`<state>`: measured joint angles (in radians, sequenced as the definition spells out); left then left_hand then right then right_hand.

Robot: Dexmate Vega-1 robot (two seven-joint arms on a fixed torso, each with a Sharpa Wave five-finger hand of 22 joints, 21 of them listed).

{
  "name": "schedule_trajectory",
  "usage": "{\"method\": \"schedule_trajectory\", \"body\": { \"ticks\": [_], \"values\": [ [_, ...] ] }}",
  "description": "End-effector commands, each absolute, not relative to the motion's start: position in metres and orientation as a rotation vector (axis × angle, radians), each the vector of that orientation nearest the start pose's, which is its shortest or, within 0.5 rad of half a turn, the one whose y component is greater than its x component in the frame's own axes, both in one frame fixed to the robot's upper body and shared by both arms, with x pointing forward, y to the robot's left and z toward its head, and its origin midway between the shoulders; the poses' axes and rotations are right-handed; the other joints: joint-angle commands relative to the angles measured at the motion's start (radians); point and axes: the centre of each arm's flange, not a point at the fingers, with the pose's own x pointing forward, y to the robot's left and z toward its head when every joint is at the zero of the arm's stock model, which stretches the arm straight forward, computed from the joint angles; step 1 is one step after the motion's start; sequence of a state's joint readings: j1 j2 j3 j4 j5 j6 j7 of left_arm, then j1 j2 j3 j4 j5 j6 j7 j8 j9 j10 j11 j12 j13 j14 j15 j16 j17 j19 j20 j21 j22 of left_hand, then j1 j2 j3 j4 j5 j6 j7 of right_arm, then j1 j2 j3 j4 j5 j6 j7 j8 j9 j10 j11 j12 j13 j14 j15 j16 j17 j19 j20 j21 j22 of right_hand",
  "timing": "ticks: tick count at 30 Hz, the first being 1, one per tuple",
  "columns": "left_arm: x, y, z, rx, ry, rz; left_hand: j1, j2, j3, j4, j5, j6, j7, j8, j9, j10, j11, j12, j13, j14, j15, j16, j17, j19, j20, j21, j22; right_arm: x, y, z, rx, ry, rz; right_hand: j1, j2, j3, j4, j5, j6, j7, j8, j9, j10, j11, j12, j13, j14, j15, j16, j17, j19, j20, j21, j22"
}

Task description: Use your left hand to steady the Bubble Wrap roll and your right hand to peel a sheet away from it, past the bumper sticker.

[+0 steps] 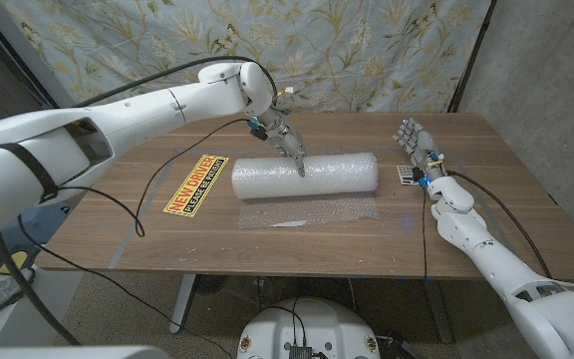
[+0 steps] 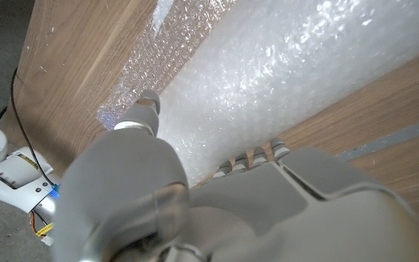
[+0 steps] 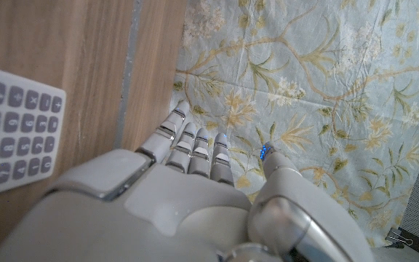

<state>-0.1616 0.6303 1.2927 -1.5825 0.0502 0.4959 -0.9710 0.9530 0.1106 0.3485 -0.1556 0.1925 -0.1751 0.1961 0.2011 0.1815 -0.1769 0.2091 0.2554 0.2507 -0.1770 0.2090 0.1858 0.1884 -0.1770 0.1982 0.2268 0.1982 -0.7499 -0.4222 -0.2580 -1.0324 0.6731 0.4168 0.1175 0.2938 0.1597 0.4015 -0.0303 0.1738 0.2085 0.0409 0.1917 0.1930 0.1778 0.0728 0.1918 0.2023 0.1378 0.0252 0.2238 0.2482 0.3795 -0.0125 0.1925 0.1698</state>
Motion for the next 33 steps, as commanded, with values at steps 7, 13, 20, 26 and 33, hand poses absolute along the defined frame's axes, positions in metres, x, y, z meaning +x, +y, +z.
{"method": "schedule_trajectory", "body": {
  "ticks": [7, 13, 20, 26, 33],
  "values": [
    [0.599, 0.067, 0.123, 1.765, 0.033, -0.716, 0.021, 0.002, -0.002, 0.003, 0.007, -0.124, 0.010, -0.001, 0.003, -0.132, 0.006, 0.004, 0.004, -0.111, 0.011, 0.009, 0.004, -0.073, 0.011, 0.003, 0.002, 0.678, -0.358, -0.029, 0.184, -0.648, 0.075, 0.010, 0.004, 0.000, -0.008, 0.001, -0.002, 0.001, 0.002, 0.005, -0.008, -0.002, 0.005, 0.006, -0.001, 0.004, 0.002, 0.006, 0.005, 0.007, 0.004, 0.005],
    [0.596, 0.067, 0.118, 1.789, 0.015, -0.682, 0.022, 0.002, -0.003, 0.003, 0.007, -0.124, 0.010, -0.001, 0.003, -0.130, 0.006, 0.004, 0.005, -0.106, 0.011, 0.010, 0.004, -0.070, 0.011, 0.003, 0.003, 0.679, -0.357, -0.032, 0.195, -0.644, 0.076, 0.010, 0.004, 0.000, -0.008, 0.001, -0.003, 0.001, 0.003, 0.005, -0.008, -0.001, 0.006, 0.005, -0.001, 0.003, 0.003, 0.006, 0.005, 0.006, 0.004, 0.005],
    [0.583, 0.070, 0.104, 1.808, -0.084, -0.526, 0.052, -0.014, -0.008, -0.007, 0.009, -0.015, -0.001, 0.018, 0.005, -0.019, -0.018, 0.040, 0.009, 0.021, 0.005, 0.030, 0.005, 0.068, 0.004, 0.048, 0.006, 0.680, -0.355, -0.036, 0.205, -0.638, 0.081, 0.010, 0.004, -0.001, -0.009, 0.001, -0.004, 0.001, 0.003, 0.005, -0.008, -0.002, 0.006, 0.005, -0.001, 0.004, 0.003, 0.006, 0.008, 0.010, 0.005, 0.005],
    [0.574, 0.076, 0.088, 1.787, -0.160, -0.406, 0.069, -0.026, -0.009, -0.009, 0.011, 0.044, -0.003, 0.029, 0.005, 0.038, -0.029, 0.058, 0.009, 0.078, 0.003, 0.037, 0.004, 0.110, 0.006, 0.060, 0.005, 0.682, -0.354, -0.038, 0.215, -0.633, 0.087, 0.009, 0.005, -0.001, -0.009, 0.001, -0.005, -0.001, 0.003, 0.005, -0.009, -0.002, 0.006, 0.005, -0.001, 0.004, 0.004, 0.006, 0.009, 0.013, 0.006, 0.005],
    [0.570, 0.081, 0.072, 1.799, -0.189, -0.328, 0.084, -0.032, -0.008, -0.010, 0.013, 0.077, -0.012, 0.033, 0.005, 0.077, -0.038, 0.069, 0.008, 0.124, -0.001, 0.045, 0.003, 0.147, 0.003, 0.072, 0.003, 0.684, -0.352, -0.043, 0.227, -0.622, 0.100, 0.009, 0.005, -0.001, -0.008, 0.001, -0.006, -0.001, 0.003, 0.005, -0.009, -0.003, 0.007, 0.005, 0.000, 0.005, 0.005, 0.007, 0.012, 0.016, 0.007, 0.005]
  ]
}}
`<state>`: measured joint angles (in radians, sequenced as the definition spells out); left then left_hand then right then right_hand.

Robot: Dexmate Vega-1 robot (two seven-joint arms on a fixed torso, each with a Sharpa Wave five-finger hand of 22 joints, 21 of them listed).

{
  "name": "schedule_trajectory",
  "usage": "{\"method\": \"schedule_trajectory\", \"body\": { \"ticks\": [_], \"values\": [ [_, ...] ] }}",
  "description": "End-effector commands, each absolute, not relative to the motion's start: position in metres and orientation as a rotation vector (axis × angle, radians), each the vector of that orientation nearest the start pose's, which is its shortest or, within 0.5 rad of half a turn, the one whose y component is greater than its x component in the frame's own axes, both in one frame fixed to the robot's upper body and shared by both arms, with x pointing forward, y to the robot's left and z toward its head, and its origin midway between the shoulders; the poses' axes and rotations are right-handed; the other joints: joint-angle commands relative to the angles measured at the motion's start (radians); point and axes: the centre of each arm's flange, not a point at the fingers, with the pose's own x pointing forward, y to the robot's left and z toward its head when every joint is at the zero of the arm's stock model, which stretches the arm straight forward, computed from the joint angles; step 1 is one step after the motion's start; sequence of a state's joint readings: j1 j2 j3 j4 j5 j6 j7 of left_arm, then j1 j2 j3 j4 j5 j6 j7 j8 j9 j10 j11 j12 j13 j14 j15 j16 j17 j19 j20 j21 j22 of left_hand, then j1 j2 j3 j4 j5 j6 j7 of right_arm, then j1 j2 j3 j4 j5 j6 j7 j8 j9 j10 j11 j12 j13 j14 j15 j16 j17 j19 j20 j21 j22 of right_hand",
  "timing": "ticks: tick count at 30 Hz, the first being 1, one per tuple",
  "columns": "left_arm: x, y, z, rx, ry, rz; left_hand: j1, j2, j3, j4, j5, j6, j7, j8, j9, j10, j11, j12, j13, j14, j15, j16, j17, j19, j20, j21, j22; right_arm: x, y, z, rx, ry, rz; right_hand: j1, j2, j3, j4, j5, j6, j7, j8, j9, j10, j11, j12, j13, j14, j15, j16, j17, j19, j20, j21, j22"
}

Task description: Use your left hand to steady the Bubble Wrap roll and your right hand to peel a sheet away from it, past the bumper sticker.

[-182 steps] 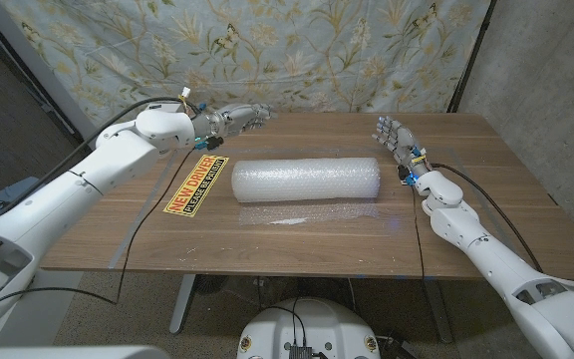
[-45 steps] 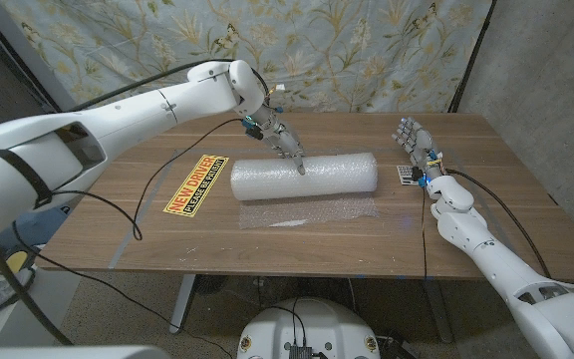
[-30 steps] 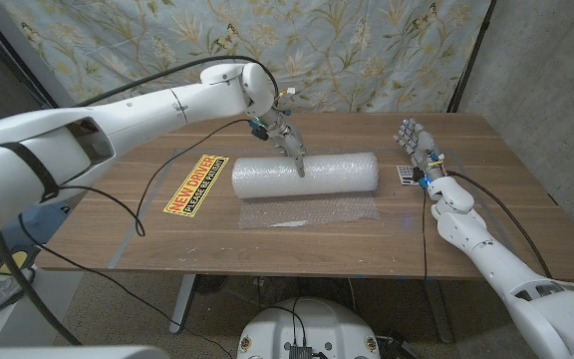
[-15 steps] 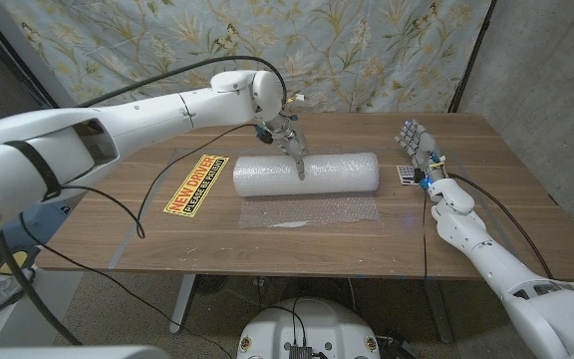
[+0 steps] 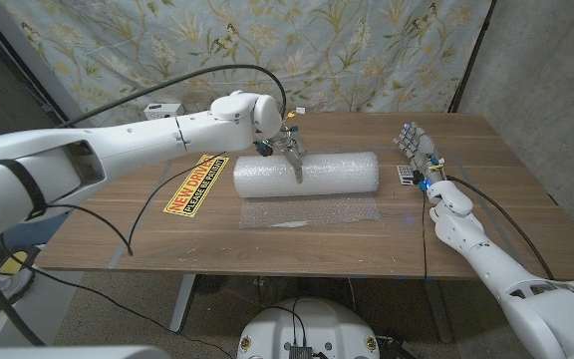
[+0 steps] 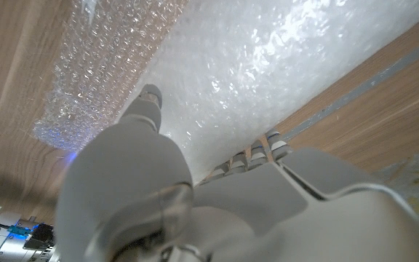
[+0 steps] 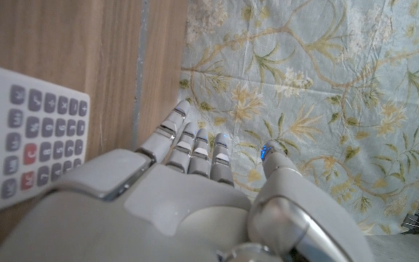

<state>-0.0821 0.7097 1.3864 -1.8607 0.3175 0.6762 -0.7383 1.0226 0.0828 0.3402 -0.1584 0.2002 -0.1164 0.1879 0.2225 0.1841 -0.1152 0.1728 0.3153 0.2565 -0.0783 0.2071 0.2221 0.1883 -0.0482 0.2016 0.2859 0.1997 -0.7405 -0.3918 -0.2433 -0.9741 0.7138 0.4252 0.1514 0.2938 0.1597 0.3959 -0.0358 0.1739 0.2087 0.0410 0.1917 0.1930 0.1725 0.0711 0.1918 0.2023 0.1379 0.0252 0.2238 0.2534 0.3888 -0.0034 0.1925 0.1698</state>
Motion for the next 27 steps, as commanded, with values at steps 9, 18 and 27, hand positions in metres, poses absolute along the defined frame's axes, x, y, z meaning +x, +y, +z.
{"method": "schedule_trajectory", "body": {
  "ticks": [9, 18, 27],
  "values": [
    [0.566, 0.086, 0.070, 1.766, -0.242, -0.265, 0.046, -0.013, -0.001, -0.006, 0.013, 0.109, -0.033, 0.021, 0.004, 0.139, -0.035, 0.046, 0.006, 0.159, -0.028, 0.035, 0.003, 0.117, -0.013, 0.049, 0.005, 0.686, -0.351, -0.042, 0.222, -0.614, 0.114, 0.009, 0.006, 0.005, -0.003, 0.001, -0.006, -0.002, 0.003, 0.005, -0.005, -0.001, 0.007, 0.005, 0.000, 0.005, 0.005, 0.002, 0.004, 0.010, 0.008, 0.005],
    [0.564, 0.091, 0.075, 1.722, -0.308, -0.230, 0.087, -0.010, -0.013, -0.003, 0.025, 0.364, -0.065, 0.071, 0.008, 0.377, -0.108, 0.114, 0.028, 0.411, -0.144, 0.118, 0.018, 0.308, -0.056, 0.139, 0.014, 0.687, -0.352, -0.041, 0.210, -0.607, 0.114, 0.009, 0.006, 0.005, -0.003, 0.001, -0.008, -0.002, 0.003, 0.005, -0.005, -0.002, 0.008, 0.005, 0.000, 0.004, 0.006, 0.002, 0.008, 0.012, 0.010, 0.006],
    [0.567, 0.094, 0.075, 1.720, -0.317, -0.218, 0.110, -0.004, -0.014, -0.002, 0.033, 0.524, -0.119, 0.110, 0.011, 0.534, -0.179, 0.157, 0.044, 0.584, -0.219, 0.186, 0.028, 0.419, -0.084, 0.202, 0.016, 0.687, -0.351, -0.043, 0.200, -0.593, 0.117, 0.008, 0.007, 0.005, -0.003, 0.001, -0.008, -0.003, 0.004, 0.005, -0.005, -0.002, 0.008, 0.005, 0.001, 0.005, 0.007, 0.002, 0.010, 0.012, 0.010, 0.006]
  ]
}}
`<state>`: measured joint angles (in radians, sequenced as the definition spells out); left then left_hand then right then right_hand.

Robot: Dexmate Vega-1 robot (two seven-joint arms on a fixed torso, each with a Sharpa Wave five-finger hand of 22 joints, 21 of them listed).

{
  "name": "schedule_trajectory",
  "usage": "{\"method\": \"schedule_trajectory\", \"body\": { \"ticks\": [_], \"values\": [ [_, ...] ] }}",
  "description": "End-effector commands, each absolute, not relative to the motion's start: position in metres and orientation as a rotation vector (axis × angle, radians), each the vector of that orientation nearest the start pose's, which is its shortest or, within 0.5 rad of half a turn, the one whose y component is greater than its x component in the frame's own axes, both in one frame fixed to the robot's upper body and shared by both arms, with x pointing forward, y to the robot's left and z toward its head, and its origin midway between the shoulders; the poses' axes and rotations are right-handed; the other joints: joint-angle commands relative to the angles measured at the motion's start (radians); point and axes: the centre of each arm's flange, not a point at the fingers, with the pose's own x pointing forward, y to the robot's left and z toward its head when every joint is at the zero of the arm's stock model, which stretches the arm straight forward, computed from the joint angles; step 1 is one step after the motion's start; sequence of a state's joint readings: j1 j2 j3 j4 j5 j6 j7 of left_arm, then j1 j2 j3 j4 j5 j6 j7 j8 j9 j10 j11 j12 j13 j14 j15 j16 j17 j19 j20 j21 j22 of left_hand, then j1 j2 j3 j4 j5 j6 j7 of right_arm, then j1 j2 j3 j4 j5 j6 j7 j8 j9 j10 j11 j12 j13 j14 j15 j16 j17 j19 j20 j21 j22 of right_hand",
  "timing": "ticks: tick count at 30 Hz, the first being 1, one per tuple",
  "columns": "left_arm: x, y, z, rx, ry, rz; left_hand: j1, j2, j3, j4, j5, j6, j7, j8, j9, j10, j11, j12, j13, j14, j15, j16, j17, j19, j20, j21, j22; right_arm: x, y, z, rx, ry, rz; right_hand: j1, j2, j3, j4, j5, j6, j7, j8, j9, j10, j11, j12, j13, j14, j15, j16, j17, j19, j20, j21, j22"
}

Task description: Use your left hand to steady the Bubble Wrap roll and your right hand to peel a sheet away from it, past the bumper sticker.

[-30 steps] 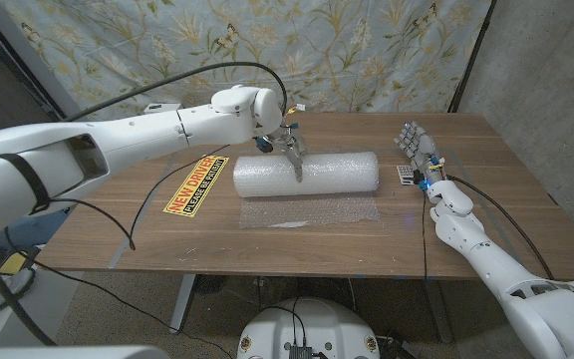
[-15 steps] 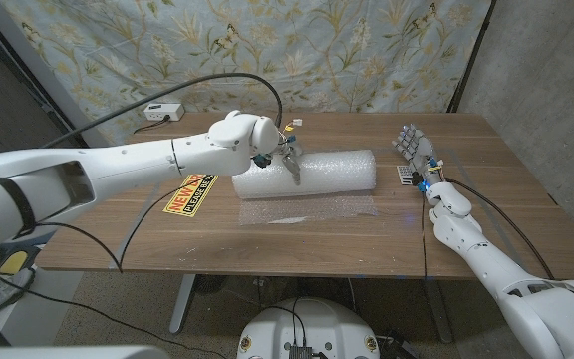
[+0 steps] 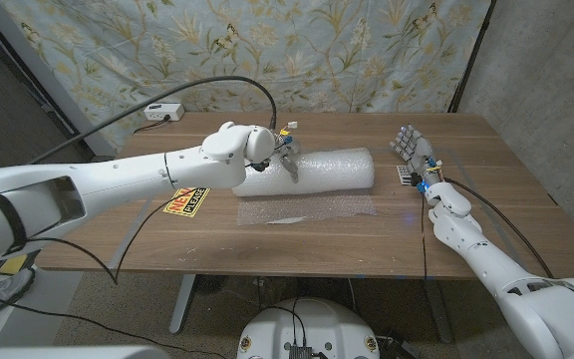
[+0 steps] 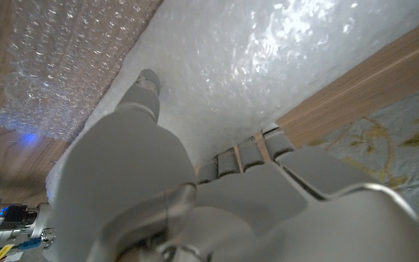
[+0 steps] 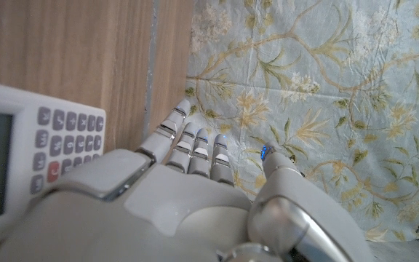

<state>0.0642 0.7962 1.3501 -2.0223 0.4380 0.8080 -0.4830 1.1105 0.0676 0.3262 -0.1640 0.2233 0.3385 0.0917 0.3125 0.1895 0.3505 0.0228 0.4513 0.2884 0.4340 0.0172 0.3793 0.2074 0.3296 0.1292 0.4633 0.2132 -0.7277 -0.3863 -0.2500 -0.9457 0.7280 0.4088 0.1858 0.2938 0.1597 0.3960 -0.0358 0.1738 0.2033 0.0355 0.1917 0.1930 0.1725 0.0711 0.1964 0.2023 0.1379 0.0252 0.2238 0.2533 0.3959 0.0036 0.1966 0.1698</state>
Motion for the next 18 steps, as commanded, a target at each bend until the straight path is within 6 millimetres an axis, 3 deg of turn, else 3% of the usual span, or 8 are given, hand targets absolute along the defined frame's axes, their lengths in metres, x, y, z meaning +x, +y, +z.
{"method": "schedule_trajectory", "body": {
  "ticks": [1, 2, 7, 18],
  "values": [
    [0.567, 0.094, 0.076, 1.720, -0.318, -0.217, 0.024, 0.014, 0.002, 0.005, 0.011, 0.085, -0.028, 0.025, 0.006, 0.085, -0.033, 0.026, 0.014, 0.088, -0.039, 0.035, 0.010, 0.051, -0.015, 0.030, 0.003, 0.687, -0.351, -0.043, 0.199, -0.593, 0.118, 0.008, 0.007, 0.005, -0.003, 0.001, -0.003, 0.002, 0.004, 0.005, -0.005, -0.001, 0.004, 0.005, 0.001, 0.005, 0.007, 0.003, 0.003, 0.005, 0.006, 0.006],
    [0.567, 0.095, 0.076, 1.716, -0.320, -0.218, 0.024, 0.016, 0.003, 0.006, 0.011, 0.112, -0.032, 0.032, 0.007, 0.107, -0.048, 0.032, 0.016, 0.113, -0.048, 0.044, 0.012, 0.063, -0.019, 0.038, 0.003, 0.687, -0.351, -0.043, 0.197, -0.591, 0.118, 0.008, 0.007, 0.005, -0.003, 0.001, -0.002, 0.003, 0.004, 0.005, -0.005, -0.001, 0.004, 0.005, 0.000, 0.005, 0.007, 0.003, 0.003, 0.006, 0.006, 0.006],
    [0.568, 0.101, 0.084, 1.676, -0.332, -0.201, 0.029, 0.018, 0.010, 0.004, 0.014, 0.145, -0.041, 0.040, 0.007, 0.132, -0.064, 0.036, 0.020, 0.144, -0.061, 0.050, 0.010, 0.082, -0.026, 0.052, 0.003, 0.687, -0.351, -0.041, 0.183, -0.585, 0.121, 0.008, 0.007, 0.005, -0.003, 0.001, -0.002, 0.003, 0.005, 0.005, -0.005, -0.003, 0.004, 0.005, 0.001, 0.005, 0.007, 0.003, 0.003, 0.006, 0.006, 0.006],
    [0.571, 0.118, 0.103, 1.530, -0.339, -0.165, 0.031, 0.023, 0.016, 0.005, 0.015, 0.151, -0.040, 0.037, 0.008, 0.143, -0.057, 0.035, 0.024, 0.150, -0.063, 0.047, 0.011, 0.084, -0.028, 0.058, 0.003, 0.692, -0.347, -0.035, 0.155, -0.564, 0.134, 0.008, 0.008, 0.005, -0.003, 0.001, -0.002, 0.002, 0.005, 0.005, -0.006, -0.002, 0.004, 0.005, 0.001, 0.005, 0.008, 0.003, 0.004, 0.004, 0.006, 0.006]
  ]
}}
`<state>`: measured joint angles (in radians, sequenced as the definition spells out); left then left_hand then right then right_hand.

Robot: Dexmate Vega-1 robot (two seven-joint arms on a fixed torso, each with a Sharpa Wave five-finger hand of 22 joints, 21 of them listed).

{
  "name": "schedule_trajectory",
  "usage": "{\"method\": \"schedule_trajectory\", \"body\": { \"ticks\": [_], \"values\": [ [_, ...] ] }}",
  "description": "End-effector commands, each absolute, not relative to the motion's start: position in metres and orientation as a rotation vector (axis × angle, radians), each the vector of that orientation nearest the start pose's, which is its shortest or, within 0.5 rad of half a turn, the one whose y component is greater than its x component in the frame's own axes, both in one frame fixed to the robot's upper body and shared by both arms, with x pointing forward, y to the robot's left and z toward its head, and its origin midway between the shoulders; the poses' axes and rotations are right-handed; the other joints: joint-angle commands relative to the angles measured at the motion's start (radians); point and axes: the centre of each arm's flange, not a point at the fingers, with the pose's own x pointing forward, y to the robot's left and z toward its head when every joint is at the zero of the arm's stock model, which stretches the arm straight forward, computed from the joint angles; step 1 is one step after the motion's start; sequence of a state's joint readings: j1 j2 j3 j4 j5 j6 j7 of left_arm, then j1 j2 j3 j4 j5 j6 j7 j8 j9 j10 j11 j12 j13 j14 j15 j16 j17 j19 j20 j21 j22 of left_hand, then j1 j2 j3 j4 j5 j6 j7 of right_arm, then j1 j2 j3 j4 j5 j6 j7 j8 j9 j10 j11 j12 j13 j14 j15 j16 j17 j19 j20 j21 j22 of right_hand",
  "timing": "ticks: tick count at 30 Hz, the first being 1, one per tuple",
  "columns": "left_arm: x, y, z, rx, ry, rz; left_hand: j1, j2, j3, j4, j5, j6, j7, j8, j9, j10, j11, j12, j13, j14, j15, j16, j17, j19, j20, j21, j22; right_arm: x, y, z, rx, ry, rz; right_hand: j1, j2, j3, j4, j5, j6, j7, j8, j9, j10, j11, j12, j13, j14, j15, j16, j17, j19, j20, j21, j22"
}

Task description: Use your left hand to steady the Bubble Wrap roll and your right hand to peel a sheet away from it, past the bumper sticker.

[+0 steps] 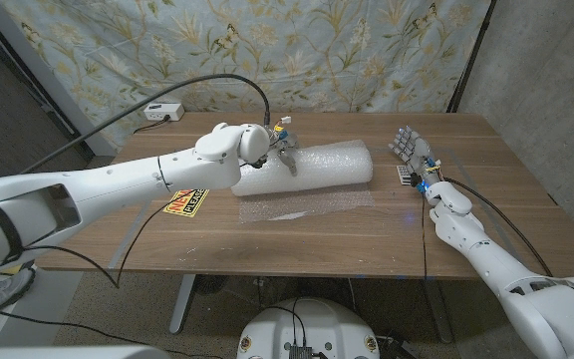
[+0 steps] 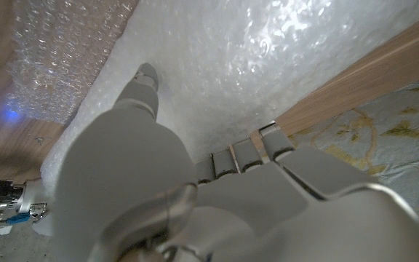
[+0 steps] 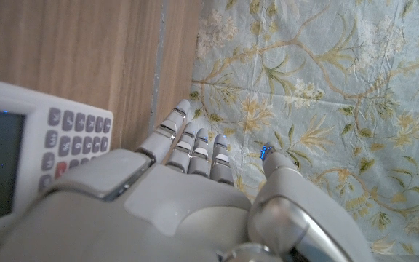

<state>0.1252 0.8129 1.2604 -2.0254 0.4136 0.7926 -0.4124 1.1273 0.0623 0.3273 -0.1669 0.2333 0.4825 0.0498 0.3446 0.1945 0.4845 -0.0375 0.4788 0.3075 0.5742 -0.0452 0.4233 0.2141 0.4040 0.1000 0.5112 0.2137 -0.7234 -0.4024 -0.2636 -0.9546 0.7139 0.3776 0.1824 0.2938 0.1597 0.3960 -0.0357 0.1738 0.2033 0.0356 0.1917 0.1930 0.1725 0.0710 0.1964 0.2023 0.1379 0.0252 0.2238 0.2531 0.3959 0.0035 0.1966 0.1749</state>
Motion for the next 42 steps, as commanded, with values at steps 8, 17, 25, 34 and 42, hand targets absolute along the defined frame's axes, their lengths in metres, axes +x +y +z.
{"method": "schedule_trajectory", "body": {
  "ticks": [8, 17, 25, 34, 42],
  "values": [
    [0.576, 0.132, 0.112, 1.408, -0.329, -0.166, 0.014, 0.028, 0.016, 0.008, 0.006, 0.005, 0.007, 0.001, 0.004, 0.010, 0.010, 0.005, 0.008, 0.007, 0.003, 0.000, 0.005, 0.008, 0.002, 0.013, 0.003, 0.696, -0.342, -0.027, 0.131, -0.554, 0.144, 0.008, 0.009, 0.005, -0.003, 0.001, -0.003, 0.002, 0.005, 0.005, -0.006, -0.001, 0.005, 0.005, 0.001, 0.006, 0.009, 0.003, 0.004, 0.005, 0.006, 0.001],
    [0.582, 0.145, 0.119, 1.296, -0.328, -0.157, 0.014, 0.027, 0.016, 0.008, 0.005, -0.002, 0.011, -0.005, 0.004, 0.005, 0.017, 0.000, 0.011, 0.005, 0.007, -0.001, 0.008, 0.004, 0.003, 0.016, 0.003, 0.702, -0.337, -0.019, 0.104, -0.540, 0.158, 0.007, 0.009, 0.005, -0.003, 0.001, -0.003, 0.003, 0.005, 0.005, -0.006, -0.001, 0.005, 0.005, 0.000, 0.005, 0.009, 0.004, 0.005, 0.005, 0.006, 0.001],
    [0.584, 0.148, 0.125, 1.249, -0.335, -0.143, 0.016, 0.028, 0.016, 0.008, 0.006, 0.000, 0.017, -0.007, 0.004, 0.006, 0.020, -0.002, 0.014, 0.003, 0.009, -0.001, 0.010, -0.001, 0.006, 0.017, 0.003, 0.706, -0.334, -0.012, 0.091, -0.537, 0.173, 0.007, 0.009, 0.005, -0.002, 0.001, -0.003, 0.003, 0.006, 0.005, -0.007, -0.004, 0.005, 0.005, 0.000, 0.005, 0.010, 0.004, 0.005, 0.004, 0.006, 0.001],
    [0.585, 0.144, 0.129, 1.229, -0.341, -0.154, 0.010, 0.026, 0.014, 0.012, 0.005, -0.004, 0.024, -0.012, 0.005, 0.006, 0.025, -0.005, 0.018, 0.000, 0.015, -0.003, 0.012, -0.003, 0.009, 0.020, 0.003, 0.705, -0.339, -0.012, 0.088, -0.538, 0.173, 0.007, 0.009, 0.006, -0.003, 0.001, -0.003, 0.003, 0.006, 0.005, -0.008, -0.001, 0.004, 0.005, -0.001, 0.007, 0.009, 0.004, 0.004, 0.005, 0.006, 0.001],
    [0.583, 0.141, 0.133, 1.200, -0.377, -0.139, 0.005, 0.028, 0.014, 0.016, 0.006, -0.005, 0.027, -0.015, 0.005, 0.003, 0.025, -0.009, 0.021, 0.000, 0.017, -0.004, 0.014, -0.008, 0.011, 0.023, 0.003, 0.701, -0.344, -0.013, 0.085, -0.536, 0.169, 0.007, 0.009, 0.006, -0.003, 0.001, -0.004, 0.005, 0.006, 0.005, -0.009, 0.000, 0.004, 0.005, -0.002, 0.007, 0.009, 0.005, 0.003, 0.006, 0.006, 0.001]
  ]
}}
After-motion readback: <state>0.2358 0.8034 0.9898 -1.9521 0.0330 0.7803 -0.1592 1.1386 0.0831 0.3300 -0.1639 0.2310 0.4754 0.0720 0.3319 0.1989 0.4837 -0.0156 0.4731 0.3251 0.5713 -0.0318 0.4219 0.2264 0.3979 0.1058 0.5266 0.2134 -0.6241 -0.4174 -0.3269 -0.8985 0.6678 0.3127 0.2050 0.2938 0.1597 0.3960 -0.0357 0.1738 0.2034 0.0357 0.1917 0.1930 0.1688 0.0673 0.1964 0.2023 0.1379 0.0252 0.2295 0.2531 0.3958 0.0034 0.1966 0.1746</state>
